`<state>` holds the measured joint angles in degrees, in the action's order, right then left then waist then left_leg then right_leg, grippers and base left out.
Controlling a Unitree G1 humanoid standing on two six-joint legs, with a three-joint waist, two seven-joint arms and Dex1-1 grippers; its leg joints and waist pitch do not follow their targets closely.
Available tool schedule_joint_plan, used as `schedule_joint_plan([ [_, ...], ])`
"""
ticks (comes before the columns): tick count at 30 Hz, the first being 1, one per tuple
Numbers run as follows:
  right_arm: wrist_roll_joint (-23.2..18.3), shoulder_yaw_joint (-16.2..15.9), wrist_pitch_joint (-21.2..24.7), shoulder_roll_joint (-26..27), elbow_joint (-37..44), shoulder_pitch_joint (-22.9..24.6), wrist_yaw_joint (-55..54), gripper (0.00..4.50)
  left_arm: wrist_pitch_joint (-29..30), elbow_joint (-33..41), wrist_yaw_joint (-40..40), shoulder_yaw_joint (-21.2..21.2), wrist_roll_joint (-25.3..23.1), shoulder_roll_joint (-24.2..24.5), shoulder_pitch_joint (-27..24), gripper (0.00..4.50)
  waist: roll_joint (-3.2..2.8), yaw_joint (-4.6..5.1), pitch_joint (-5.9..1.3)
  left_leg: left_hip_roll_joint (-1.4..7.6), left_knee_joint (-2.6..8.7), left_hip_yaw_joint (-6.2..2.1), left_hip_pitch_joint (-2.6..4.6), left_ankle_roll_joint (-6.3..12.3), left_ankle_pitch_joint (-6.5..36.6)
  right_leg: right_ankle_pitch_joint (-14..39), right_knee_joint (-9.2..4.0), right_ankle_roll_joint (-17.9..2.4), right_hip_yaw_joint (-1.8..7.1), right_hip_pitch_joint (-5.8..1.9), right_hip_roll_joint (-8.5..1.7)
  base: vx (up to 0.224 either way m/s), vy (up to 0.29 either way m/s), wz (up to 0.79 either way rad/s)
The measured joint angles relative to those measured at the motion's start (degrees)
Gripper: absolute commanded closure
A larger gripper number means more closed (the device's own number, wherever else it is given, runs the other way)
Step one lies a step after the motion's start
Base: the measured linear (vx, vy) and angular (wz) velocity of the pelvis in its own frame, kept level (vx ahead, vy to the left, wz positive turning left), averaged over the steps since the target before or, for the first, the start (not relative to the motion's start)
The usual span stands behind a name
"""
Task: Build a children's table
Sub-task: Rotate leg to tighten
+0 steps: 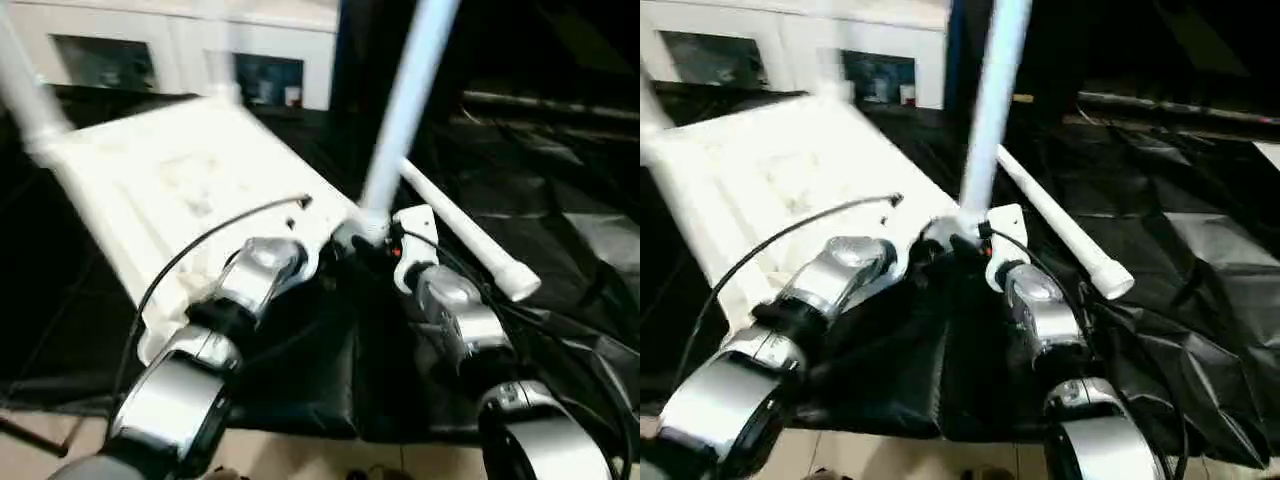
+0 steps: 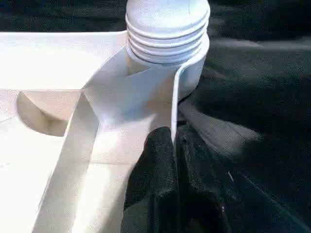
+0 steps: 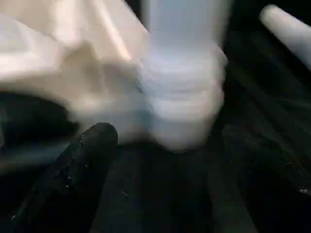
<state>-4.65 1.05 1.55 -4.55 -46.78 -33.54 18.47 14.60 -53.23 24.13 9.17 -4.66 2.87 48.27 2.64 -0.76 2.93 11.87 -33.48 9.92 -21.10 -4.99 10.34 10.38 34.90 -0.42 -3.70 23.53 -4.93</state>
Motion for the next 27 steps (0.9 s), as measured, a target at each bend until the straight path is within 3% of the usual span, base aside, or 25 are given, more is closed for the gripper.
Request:
schedule_joint_plan([
  [5, -0.06, 1.93, -0.53, -1.45, 0.04, 0.15, -0.72, 0.66, -1.69, -0.62, -5.47, -3.73, 0.97, 0.46, 0.45, 4.50, -0.03, 0.40, 0.00, 0.03, -0.01, 0.03, -0.68, 0.58, -0.05, 0.08, 0.06, -0.13, -0.07, 0.75, 0.16, 0.000, 0.000, 0.00],
  [7, -0.08, 1.89, -0.53, -1.26, 0.45, 0.16, -0.82, 0.66, -3.98, -0.80, -5.78, -4.62, 2.14, 0.62, 0.40, 4.50, -0.03, -0.07, 0.02, 0.06, -0.14, 0.04, -1.01, 0.62, -0.06, 0.11, 0.16, -0.19, -0.20, 1.30, 0.18, 0.000, 0.000, 0.00],
  [8, -0.09, 1.83, -0.53, -1.16, 0.61, 0.16, -0.88, 0.60, -5.18, -0.83, -5.79, -4.77, 2.38, 0.48, 0.28, 4.22, -0.01, -0.43, 0.04, 0.06, -0.24, 0.04, -1.23, 0.62, -0.06, 0.11, 0.25, -0.20, -0.18, 1.54, 0.18, 0.000, 0.000, 0.00],
  [10, -0.08, 1.74, -0.53, -0.77, 0.62, 0.18, -1.02, 0.59, -7.67, -0.81, -5.99, -5.11, 2.85, 0.29, -0.28, 3.94, 0.03, -1.19, 0.08, 0.11, -0.43, 0.09, -1.33, 0.80, 0.04, 0.11, 0.27, -0.20, -0.18, 1.57, 0.17, 0.000, 0.000, 0.00],
  [12, -0.01, 1.23, -0.54, -0.54, 0.70, 0.18, -1.10, 0.59, -9.80, 0.80, -6.97, -6.19, 3.56, 0.31, -0.14, 3.93, 0.07, -1.57, 0.09, 0.20, -0.60, 0.13, -1.30, 0.88, 0.09, 0.10, 0.32, -0.22, -0.16, 1.48, 0.08, 0.000, 0.000, 0.00],
  [14, 0.08, 1.08, -0.54, -0.54, 0.71, 0.20, -1.19, 0.59, -10.50, 2.18, -7.61, -7.04, 3.82, 1.13, 0.31, 3.64, 0.07, -1.78, 0.09, 0.14, -0.67, 0.24, -1.17, 0.88, 0.09, 0.07, 0.37, -0.27, -0.09, 1.38, -0.01, 0.000, 0.000, 0.00],
  [17, 0.71, 0.80, -0.55, -0.57, 0.72, 0.30, -1.75, 0.59, -10.55, 6.71, -8.10, -8.14, 3.82, 3.20, -0.20, 3.56, 0.08, -1.85, 0.10, 0.12, -0.80, 0.32, -1.07, 0.83, 0.08, -0.06, 0.42, -0.37, 0.03, 1.30, -0.05, 0.000, 0.000, 0.00],
  [21, 0.84, 0.75, -0.33, -0.78, 1.73, 1.12, -1.91, 0.59, -3.91, 18.25, -4.30, -6.96, 3.12, 8.47, -4.49, 3.14, 0.07, -1.80, 0.10, 0.13, -0.81, 0.34, -0.96, 0.70, 0.00, -0.18, 0.48, -0.28, 0.08, 1.27, -0.10, 0.000, 0.000, 0.00],
  [23, 0.85, 0.78, 0.12, -1.10, 2.78, 1.94, -1.95, 0.59, 0.86, 23.50, -2.57, -5.98, 1.34, 12.28, -7.21, 3.14, 0.06, -1.66, 0.11, 0.15, -0.79, 0.40, -0.97, 0.63, -0.04, -0.20, 0.50, -0.23, 0.07, 1.30, -0.08, 0.000, 0.000, 0.00],
  [27, 0.81, 0.80, 0.81, -1.79, 4.11, 2.55, -2.28, 0.59, 9.93, 33.88, -0.44, -4.25, -5.07, 21.05, -12.30, 2.71, 0.07, -1.49, 0.14, 0.18, -0.77, 0.43, -0.99, 0.30, 0.08, -0.21, 0.54, -0.22, 0.05, 1.34, -0.05, 0.000, 0.000, 0.00],
])
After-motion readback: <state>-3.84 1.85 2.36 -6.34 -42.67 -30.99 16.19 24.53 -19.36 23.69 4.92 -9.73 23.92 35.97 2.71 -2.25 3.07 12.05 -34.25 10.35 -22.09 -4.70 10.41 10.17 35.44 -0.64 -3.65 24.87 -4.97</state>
